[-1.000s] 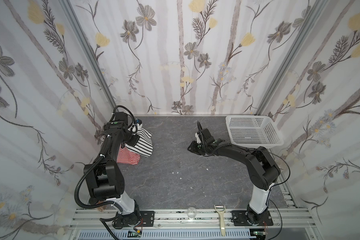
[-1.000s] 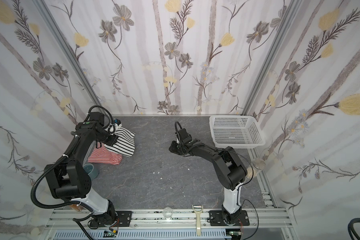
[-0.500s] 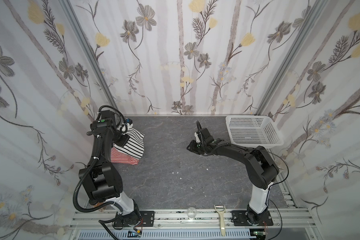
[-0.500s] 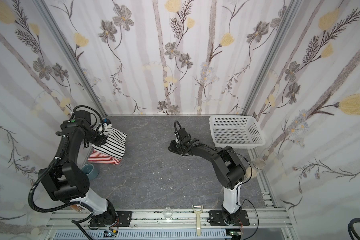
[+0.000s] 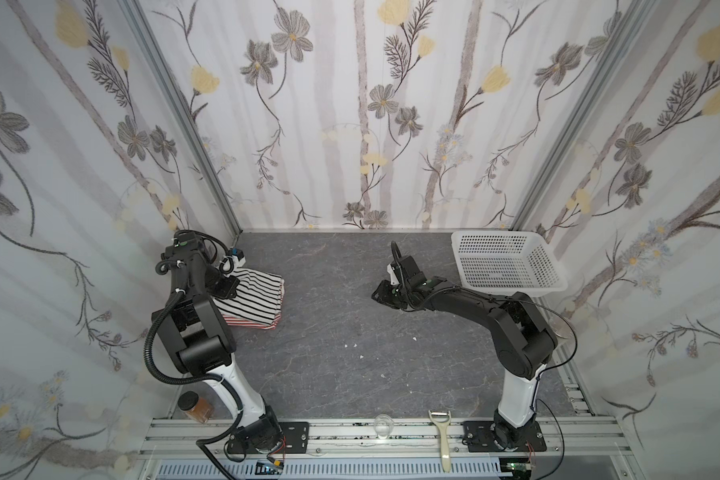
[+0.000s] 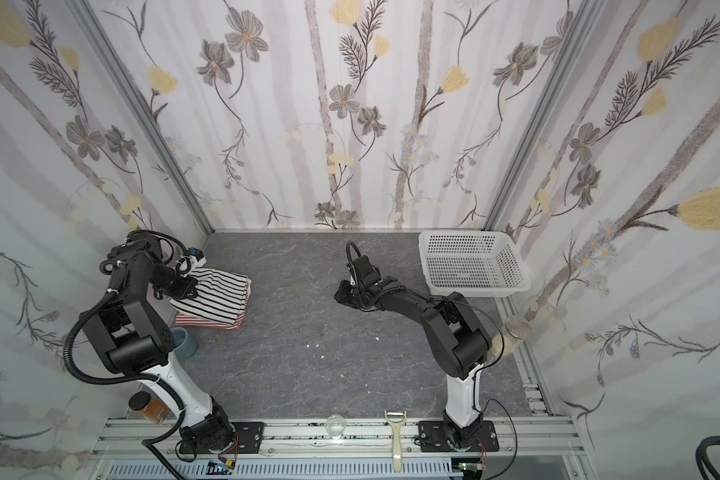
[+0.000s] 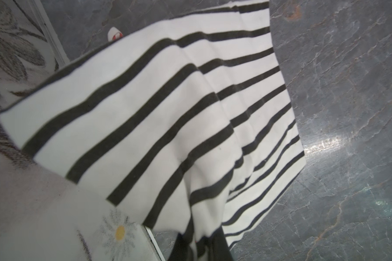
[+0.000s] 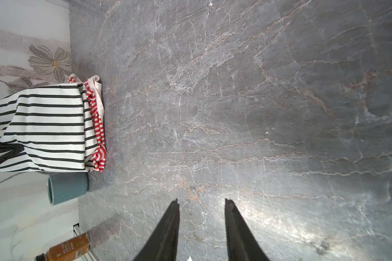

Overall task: Fold and stack the tank tops
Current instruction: 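Lower the striped top onto the red-striped top and open the left gripper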

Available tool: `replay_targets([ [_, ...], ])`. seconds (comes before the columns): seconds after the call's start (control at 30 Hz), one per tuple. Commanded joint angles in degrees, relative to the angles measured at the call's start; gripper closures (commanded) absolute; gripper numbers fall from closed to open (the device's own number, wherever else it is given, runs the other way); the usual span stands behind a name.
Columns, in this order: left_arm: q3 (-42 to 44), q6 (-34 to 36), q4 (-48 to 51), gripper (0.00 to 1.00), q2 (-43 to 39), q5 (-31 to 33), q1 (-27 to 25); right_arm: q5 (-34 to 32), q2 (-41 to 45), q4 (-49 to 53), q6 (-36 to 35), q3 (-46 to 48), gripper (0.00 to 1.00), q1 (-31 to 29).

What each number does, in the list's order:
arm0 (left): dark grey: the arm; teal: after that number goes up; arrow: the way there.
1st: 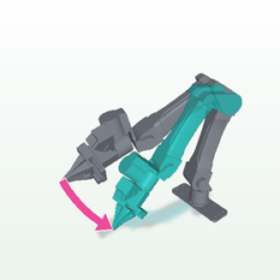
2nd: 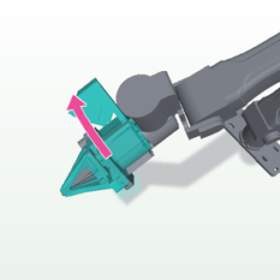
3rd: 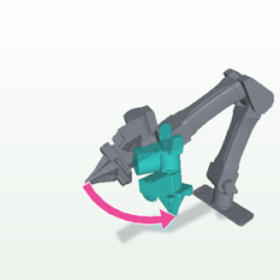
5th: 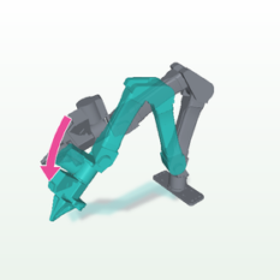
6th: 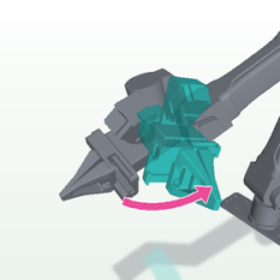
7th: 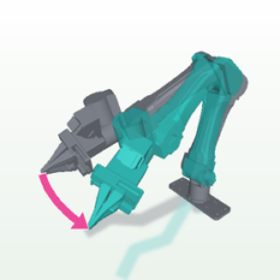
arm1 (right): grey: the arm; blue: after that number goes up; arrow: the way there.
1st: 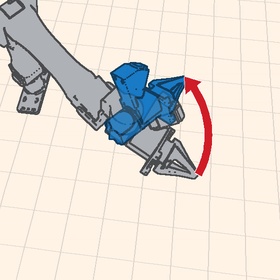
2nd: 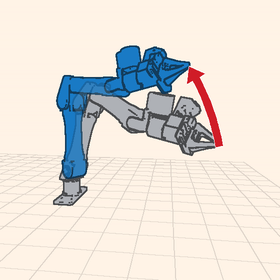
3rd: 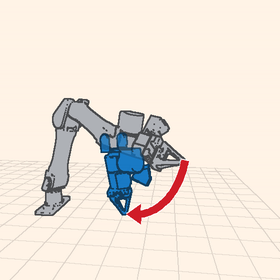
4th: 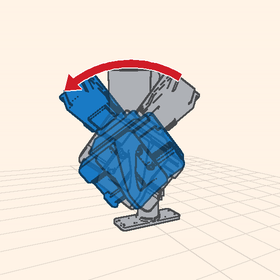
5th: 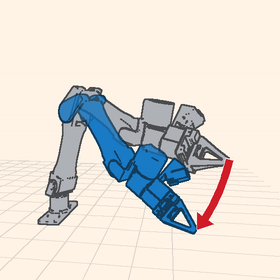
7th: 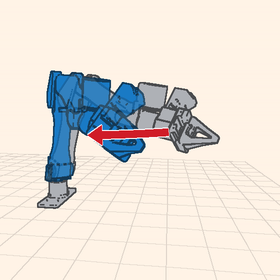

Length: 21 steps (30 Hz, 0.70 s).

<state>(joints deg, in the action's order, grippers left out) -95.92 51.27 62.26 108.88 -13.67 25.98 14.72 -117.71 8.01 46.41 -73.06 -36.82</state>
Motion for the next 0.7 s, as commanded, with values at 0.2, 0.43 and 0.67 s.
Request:
replay_targets([
  [0.2,-0.5,-0.1,-3.4,1.00,4.0,-0.8,1.0,-0.9,0.4,0.1,0.5,-0.9,0.65,-0.6],
  [0.43,1.0,-2.9,-8.7,1.00,6.0,1.7,2.6,-0.9,0.7,0.5,0.1,-1.2,0.65,-0.9],
  [0.67,2.7,-5.1,-11.8,0.63,5.4,3.4,3.2,-0.3,0.5,1.2,-0.9,-2.3,0.65,-1.3],
])
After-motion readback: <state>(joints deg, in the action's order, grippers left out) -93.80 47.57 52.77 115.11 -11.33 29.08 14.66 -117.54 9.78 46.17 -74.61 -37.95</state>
